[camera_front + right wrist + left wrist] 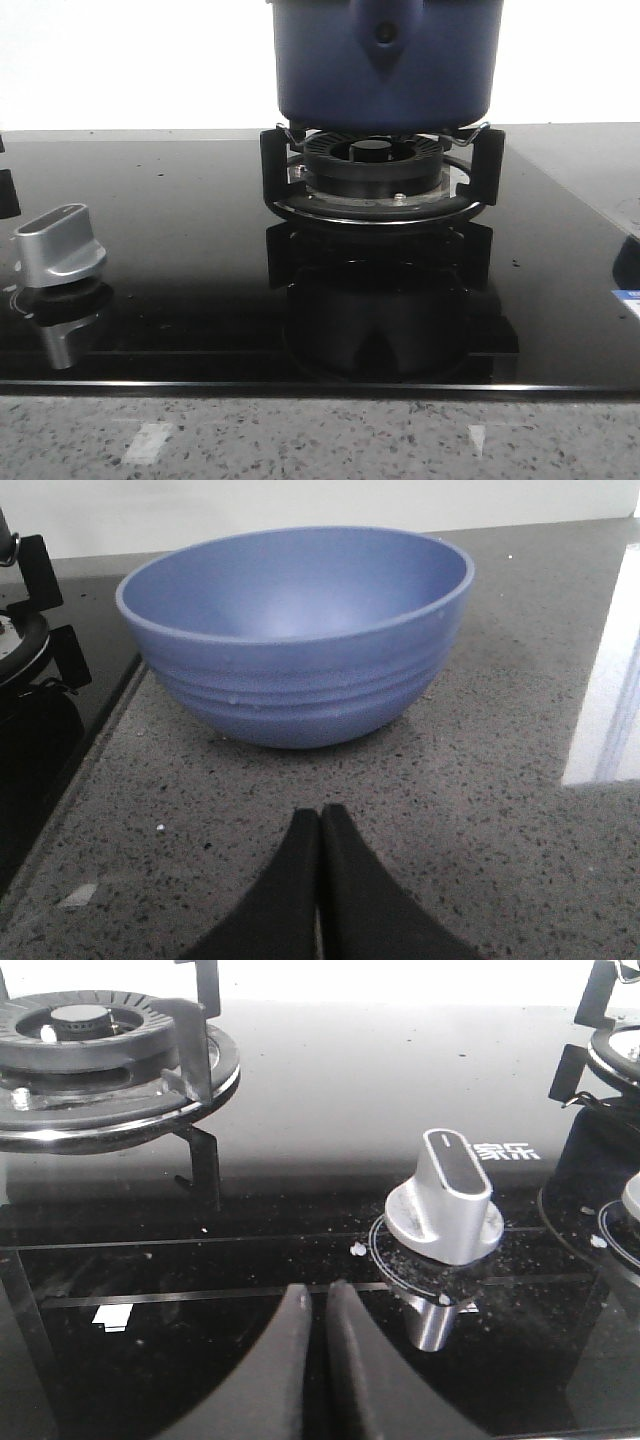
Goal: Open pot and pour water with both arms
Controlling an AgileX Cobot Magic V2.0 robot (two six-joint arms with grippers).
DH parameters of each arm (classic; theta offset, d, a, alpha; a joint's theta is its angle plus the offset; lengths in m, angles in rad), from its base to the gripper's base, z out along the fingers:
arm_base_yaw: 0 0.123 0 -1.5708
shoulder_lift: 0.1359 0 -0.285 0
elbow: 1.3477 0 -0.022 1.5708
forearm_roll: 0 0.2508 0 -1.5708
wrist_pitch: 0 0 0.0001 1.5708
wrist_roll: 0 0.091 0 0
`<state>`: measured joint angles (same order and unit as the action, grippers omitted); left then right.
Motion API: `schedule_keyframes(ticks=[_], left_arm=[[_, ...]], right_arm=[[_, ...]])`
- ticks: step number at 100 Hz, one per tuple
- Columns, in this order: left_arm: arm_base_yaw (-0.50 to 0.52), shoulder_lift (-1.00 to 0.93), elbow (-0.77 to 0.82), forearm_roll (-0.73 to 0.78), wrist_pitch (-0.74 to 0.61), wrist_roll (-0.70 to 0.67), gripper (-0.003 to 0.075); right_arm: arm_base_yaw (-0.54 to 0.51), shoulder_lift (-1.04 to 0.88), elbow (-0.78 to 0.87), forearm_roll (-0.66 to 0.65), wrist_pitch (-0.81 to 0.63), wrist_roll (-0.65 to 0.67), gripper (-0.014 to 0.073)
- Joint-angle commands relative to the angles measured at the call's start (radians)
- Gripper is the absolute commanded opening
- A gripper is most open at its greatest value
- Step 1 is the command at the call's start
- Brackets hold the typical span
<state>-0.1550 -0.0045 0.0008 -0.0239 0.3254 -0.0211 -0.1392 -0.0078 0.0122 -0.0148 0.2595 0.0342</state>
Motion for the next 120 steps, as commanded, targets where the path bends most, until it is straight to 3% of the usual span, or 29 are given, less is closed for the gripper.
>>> schedule_keyframes(ticks=[1, 11, 120], left_arm=[[0.004, -0.026, 0.033, -0.010, -0.044, -0.011, -0.0020], [0.004, -0.026, 0.033, -0.010, -0.044, -0.011, -0.0020], [0.004, -0.026, 0.033, -0.010, -0.044, -0.011, -0.0020]], right_arm=[[-0.008, -0.021, 0.024, -0.011, -0.018, -0.004, -0.0074], [-0.008, -0.021, 0.024, -0.011, 0.060, -0.004, -0.0074], [-0.008, -0.021, 0.024, -0.013, 0.041, -0.004, -0.0074]])
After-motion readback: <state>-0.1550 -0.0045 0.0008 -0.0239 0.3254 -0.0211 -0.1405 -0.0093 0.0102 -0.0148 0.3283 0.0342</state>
